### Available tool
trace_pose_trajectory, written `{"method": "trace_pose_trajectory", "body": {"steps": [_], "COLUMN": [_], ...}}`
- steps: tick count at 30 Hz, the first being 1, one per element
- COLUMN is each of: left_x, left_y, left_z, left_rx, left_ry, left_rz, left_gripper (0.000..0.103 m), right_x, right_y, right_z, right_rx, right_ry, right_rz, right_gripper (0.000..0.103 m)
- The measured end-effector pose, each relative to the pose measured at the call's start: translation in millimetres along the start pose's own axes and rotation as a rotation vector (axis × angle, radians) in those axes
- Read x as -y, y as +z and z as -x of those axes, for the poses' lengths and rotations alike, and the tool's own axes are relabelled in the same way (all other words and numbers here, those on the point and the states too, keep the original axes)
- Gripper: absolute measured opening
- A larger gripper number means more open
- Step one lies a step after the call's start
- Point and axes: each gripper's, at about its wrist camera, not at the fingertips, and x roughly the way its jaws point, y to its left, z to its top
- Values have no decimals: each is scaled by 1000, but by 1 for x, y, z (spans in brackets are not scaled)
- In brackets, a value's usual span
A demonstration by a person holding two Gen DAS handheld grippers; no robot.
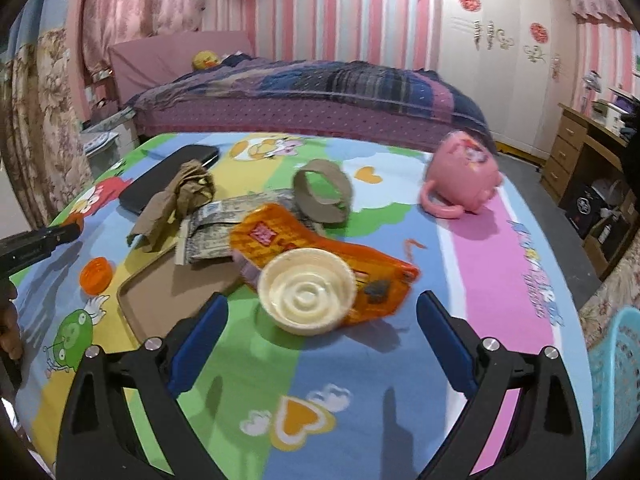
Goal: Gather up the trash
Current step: 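Grasp the orange peel with the left tool, then grasp the white round plastic container with the right tool, then carry the peel and white container to the light-blue basket with both tools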
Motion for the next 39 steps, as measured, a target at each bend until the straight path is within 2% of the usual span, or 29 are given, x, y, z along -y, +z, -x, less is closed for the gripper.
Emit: {"method": "trace_pose_trajectory", "body": {"steps": [5,8,11,14,15,16,17,19,26,31,35,39], "left_x": [-2,-4,-6,-6,-5,-6,-6,-6,-6,3,25,51], "left_y": [0,0,0,0,0,0,0,0,0,-3,-11,-15], "left_z": [-1,-4,-4,-5,-5,-5,-5,-5,-6,5,27,50], "left_rx": [-4,-17,-22,-23,-24,-25,-24,-25,-31,2,18,33], "left_ry": [11,3,-3,-1,0,2,2,3,3,33,6,-68], "left_rz": [10,21,30,22,19,17,17,20,25,-2,-59,-82], "left_gripper": [30,30,30,30,30,30,30,30,30,30,30,30], "right_x": [-8,-4,-1,-2,-2,-3,-3,-2,4,11,23,42], "right_y": [8,9,9,8,8,8,8,7,2,-2,0,-7], "right_z": [-16,-26,-35,-39,-40,-41,-41,-40,-18,13,44,78], "right_rx": [-17,-40,-76,-97,-101,-105,-108,-101,-34,-4,41,71], "right_ry": [19,26,71,70,72,75,79,82,62,60,45,-48], "right_rz": [57,46,30,36,38,42,43,40,16,21,13,20], "right_gripper": [87,87,85,82,78,68,62,61,61,61,61,61]}}
